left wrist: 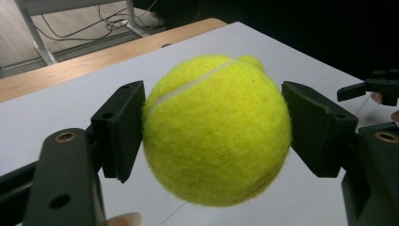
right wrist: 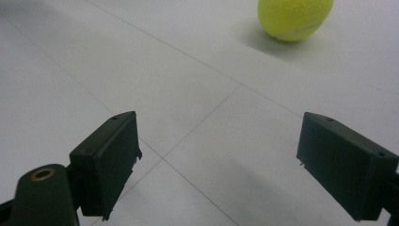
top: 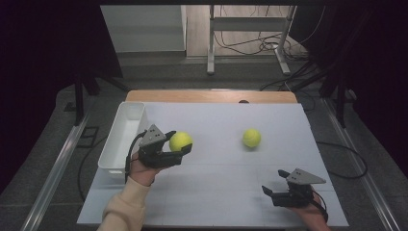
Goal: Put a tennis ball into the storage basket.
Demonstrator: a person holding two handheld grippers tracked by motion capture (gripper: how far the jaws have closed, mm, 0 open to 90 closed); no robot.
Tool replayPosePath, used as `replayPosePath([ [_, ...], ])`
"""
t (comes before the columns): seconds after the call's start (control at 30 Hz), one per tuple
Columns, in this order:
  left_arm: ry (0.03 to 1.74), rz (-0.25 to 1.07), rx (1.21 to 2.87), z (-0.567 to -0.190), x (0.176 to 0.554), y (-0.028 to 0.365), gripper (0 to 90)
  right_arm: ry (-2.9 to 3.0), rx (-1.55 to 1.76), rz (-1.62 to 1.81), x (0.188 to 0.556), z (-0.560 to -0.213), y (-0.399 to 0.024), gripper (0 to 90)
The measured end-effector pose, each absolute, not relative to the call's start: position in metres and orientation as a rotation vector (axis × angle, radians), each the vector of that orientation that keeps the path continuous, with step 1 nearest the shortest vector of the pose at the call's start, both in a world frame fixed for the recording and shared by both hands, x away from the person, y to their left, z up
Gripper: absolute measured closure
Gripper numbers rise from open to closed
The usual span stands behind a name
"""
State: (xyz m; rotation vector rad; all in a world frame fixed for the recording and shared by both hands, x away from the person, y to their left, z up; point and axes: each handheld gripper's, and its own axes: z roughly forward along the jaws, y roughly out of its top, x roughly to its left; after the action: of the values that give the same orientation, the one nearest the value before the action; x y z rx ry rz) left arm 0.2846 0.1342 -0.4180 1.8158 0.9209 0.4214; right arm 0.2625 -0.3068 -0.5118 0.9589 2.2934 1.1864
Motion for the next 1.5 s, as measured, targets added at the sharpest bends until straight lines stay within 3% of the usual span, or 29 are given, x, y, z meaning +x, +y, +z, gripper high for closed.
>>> replayPosePath([
  [1.5,1.008,0.476,1.768,-0.415,0.289,0.166,26.8,2.3,0.965,1.174,0.263,-0.513,-0.308,14.5],
])
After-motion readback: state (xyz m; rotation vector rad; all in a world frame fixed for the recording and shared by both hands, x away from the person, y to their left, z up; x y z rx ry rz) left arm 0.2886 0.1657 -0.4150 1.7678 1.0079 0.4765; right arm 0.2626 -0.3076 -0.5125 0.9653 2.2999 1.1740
